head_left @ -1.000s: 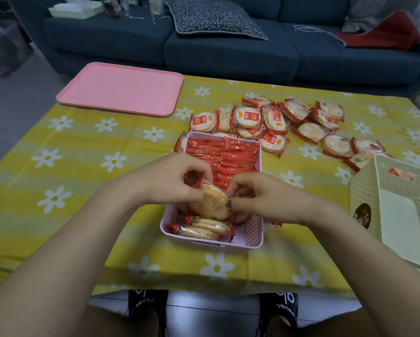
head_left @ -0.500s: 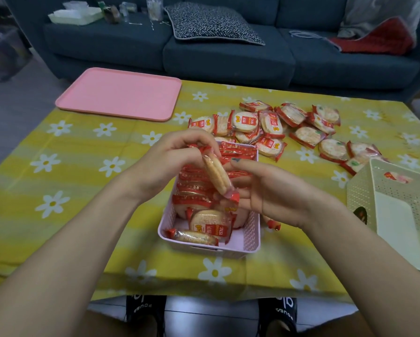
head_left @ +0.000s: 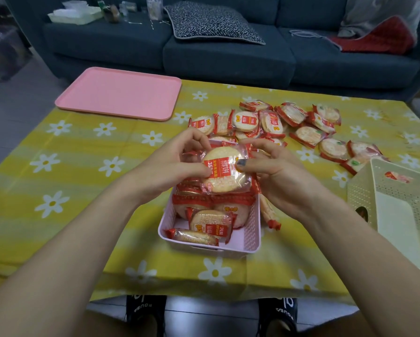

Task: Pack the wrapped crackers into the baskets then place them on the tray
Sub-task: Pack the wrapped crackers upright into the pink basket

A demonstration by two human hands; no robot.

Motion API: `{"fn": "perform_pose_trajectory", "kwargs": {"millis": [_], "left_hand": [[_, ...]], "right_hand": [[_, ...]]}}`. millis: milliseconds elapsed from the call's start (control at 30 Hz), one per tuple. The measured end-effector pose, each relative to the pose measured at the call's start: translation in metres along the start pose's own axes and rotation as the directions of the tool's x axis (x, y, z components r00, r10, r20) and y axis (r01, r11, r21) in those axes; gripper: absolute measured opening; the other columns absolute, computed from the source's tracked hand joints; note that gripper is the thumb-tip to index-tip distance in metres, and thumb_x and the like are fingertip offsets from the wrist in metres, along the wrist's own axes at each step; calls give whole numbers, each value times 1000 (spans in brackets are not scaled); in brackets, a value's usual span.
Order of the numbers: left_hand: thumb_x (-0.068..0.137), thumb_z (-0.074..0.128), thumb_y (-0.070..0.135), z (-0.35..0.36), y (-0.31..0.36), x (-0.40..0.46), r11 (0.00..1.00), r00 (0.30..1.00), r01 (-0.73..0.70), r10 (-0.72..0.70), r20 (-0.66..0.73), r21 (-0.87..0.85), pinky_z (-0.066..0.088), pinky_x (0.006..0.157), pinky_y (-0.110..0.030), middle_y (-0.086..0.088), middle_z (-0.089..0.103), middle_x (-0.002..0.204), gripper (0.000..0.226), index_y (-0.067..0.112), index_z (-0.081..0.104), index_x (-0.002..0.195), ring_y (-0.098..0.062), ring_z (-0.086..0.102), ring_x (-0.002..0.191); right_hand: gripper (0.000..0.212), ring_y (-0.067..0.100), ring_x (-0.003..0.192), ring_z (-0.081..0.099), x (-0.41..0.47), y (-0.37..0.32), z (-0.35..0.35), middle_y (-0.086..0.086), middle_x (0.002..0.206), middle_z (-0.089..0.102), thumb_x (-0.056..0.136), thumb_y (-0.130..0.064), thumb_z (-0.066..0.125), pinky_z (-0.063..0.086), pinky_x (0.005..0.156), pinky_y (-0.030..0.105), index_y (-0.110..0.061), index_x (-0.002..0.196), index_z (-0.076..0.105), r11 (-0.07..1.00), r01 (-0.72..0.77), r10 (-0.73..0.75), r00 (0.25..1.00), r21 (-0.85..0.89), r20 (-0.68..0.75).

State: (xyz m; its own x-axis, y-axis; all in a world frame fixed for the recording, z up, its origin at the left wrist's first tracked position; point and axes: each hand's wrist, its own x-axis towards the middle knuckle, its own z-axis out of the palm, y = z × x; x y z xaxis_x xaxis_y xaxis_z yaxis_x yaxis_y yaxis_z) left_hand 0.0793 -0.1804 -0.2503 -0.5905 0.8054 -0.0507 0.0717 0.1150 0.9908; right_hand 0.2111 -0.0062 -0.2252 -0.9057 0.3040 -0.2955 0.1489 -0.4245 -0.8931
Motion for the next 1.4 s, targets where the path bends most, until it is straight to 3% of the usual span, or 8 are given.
{"fn": "perform_pose_trajectory", "kwargs": {"millis": [167,267,433,600,767,900,1100,1400], "left_hand": [[70,70,6,0,0,-1,1000,1000,-3,3,2,22,48,62,-24,3,57,83,31,18,51,92,-13,54,74],[67,68,8,-2,-1,-1,998,1000,17,-16,-19,61,43,56,-24,-2,50,84,28,17,47,85,-17,48,75],[63,67,7,-10,1,-5,989,995,41,-54,83,145,41,64,-32,-2,52,85,42,13,52,102,-15,46,75],[64,70,8,-19,3,-12,978,987,48,-77,138,201,46,59,-27,5,54,90,44,17,58,106,-11,50,77],[62,69,17,-19,3,-18,944,983,20,-78,165,329,46,51,-34,-17,55,92,33,21,60,93,-16,49,75],[64,67,14,-15,10,-18,901,986,-98,32,161,422,49,54,-35,-5,58,82,24,19,59,86,-16,51,73],[65,63,17,-18,9,-18,869,992,-120,91,83,480,39,56,-32,-4,51,74,19,16,51,80,-15,45,65],[66,58,13,-26,12,-19,894,990,-124,141,-7,430,43,64,-16,-2,64,85,24,17,66,88,-6,54,75]], "right_hand": [[44,28,95,61,3,2,-4,28,106,62,83,18,56,52,71,29,-3,123,56,999,-27,27,1000,16,12],[44,29,92,58,4,5,-6,24,105,64,83,16,59,50,71,33,-2,123,56,993,-62,62,998,-100,0],[35,21,87,65,2,13,4,14,98,68,81,15,65,55,68,25,-3,111,64,949,44,-41,999,-311,14],[39,2,84,64,-6,29,20,-6,90,67,73,13,71,51,80,19,-19,95,65,684,348,-287,936,-641,202],[34,6,93,62,-7,48,30,-13,98,66,76,-4,71,49,82,24,-22,104,62,320,505,-377,844,-801,382],[35,4,96,61,-7,44,32,-11,103,66,76,-7,73,47,84,18,-18,107,62,294,545,-407,815,-786,413],[44,14,74,62,-10,43,19,-10,79,64,72,-20,72,53,66,46,-27,101,40,220,328,-249,930,-919,272],[51,21,83,64,-8,54,21,-5,88,65,77,-10,64,52,69,43,-35,99,25,47,445,-205,881,-894,427]]}}
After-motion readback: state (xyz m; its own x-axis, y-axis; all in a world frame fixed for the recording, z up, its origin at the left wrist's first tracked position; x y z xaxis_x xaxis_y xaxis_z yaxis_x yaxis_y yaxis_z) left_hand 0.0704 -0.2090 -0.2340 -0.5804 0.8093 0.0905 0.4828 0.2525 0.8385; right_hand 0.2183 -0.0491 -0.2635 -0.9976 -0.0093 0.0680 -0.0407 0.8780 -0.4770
